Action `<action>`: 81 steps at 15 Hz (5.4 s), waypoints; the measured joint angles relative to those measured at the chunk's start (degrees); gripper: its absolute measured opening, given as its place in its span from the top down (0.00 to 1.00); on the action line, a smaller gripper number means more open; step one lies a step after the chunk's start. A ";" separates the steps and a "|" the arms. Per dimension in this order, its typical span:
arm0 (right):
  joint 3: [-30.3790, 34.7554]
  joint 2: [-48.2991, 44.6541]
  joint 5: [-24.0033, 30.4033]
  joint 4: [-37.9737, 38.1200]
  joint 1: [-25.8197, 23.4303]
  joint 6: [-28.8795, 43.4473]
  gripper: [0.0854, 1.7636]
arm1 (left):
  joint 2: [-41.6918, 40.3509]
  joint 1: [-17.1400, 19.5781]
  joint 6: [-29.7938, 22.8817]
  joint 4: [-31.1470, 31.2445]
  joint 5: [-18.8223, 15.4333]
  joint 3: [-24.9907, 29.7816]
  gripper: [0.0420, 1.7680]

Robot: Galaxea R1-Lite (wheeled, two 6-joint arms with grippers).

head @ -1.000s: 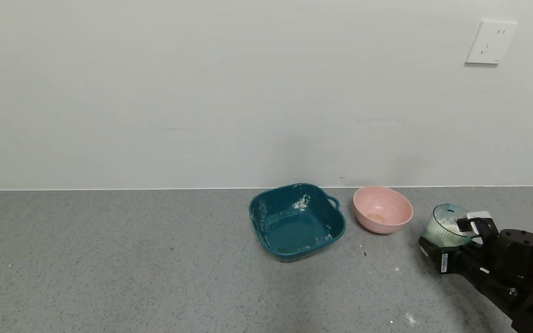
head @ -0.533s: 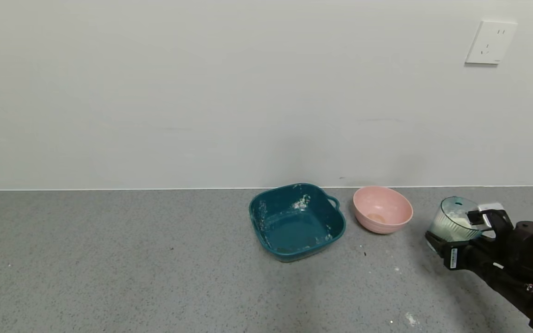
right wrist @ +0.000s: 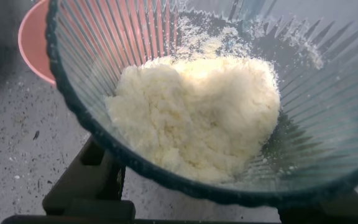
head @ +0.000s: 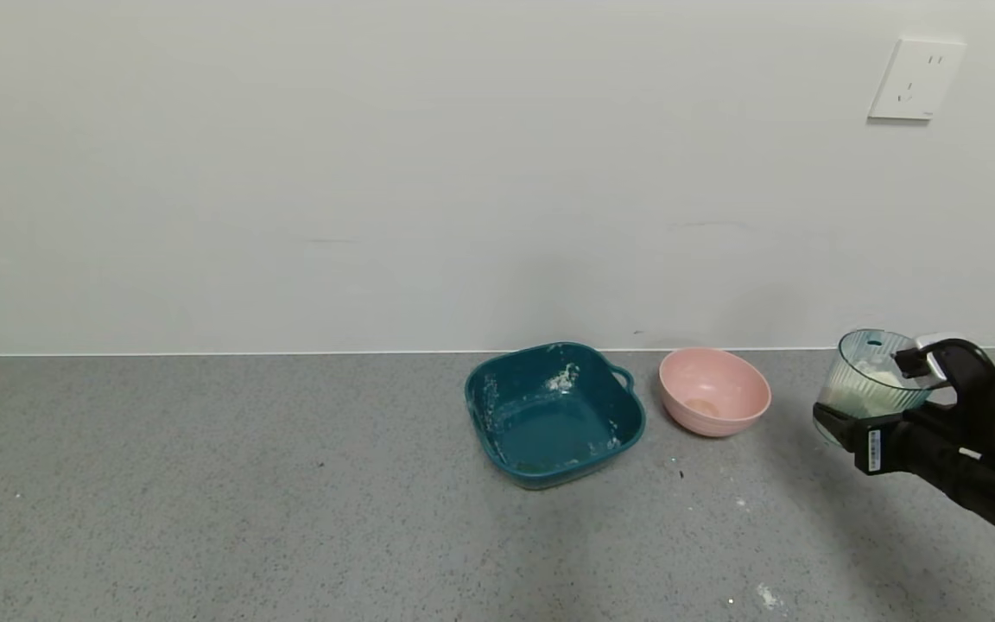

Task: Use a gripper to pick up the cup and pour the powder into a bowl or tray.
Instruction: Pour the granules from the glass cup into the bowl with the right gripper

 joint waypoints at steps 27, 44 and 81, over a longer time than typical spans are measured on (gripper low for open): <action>-38.14 9.07 -6.91 37.33 0.66 -41.28 0.27 | 0.00 0.00 0.00 0.00 0.00 0.00 0.03; -43.22 14.80 -18.66 36.61 4.57 -69.50 0.27 | 0.00 0.00 -0.02 0.00 0.00 0.00 0.03; -46.53 19.65 -31.72 30.18 11.98 -92.43 0.27 | 0.00 0.00 0.00 0.00 0.00 0.00 0.03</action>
